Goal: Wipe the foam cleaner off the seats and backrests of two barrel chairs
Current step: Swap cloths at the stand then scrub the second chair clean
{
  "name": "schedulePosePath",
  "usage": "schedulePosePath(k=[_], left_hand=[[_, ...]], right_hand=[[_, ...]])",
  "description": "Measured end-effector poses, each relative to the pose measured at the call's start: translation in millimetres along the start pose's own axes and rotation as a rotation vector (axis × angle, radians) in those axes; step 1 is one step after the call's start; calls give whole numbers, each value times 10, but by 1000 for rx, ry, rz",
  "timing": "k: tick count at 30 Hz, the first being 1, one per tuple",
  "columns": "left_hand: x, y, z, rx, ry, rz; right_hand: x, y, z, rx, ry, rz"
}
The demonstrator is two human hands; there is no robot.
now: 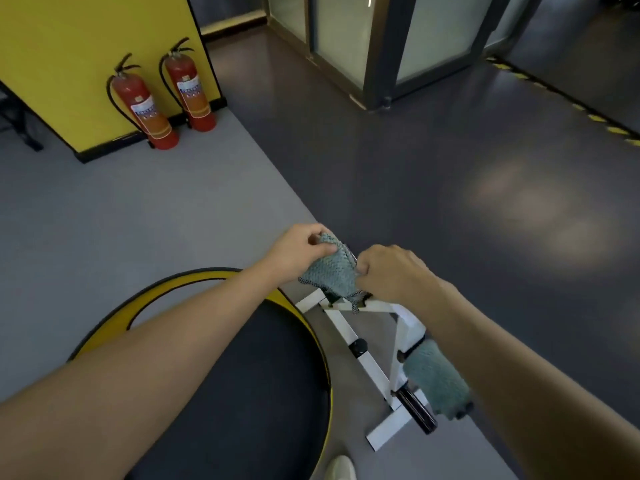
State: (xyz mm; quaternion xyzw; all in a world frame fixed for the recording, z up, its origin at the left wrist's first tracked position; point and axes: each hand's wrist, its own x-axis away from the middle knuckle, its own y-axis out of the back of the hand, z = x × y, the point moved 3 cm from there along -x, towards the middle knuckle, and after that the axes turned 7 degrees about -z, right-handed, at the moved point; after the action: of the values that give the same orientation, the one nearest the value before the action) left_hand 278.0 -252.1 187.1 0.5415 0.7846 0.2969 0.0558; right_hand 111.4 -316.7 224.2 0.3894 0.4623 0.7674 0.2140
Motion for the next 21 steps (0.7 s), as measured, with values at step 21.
schedulePosePath(k=[21], left_hand=[[-917,-833,227,-554,-193,-27]], right_hand=[[-984,-868,-1174,-678,-214,306]])
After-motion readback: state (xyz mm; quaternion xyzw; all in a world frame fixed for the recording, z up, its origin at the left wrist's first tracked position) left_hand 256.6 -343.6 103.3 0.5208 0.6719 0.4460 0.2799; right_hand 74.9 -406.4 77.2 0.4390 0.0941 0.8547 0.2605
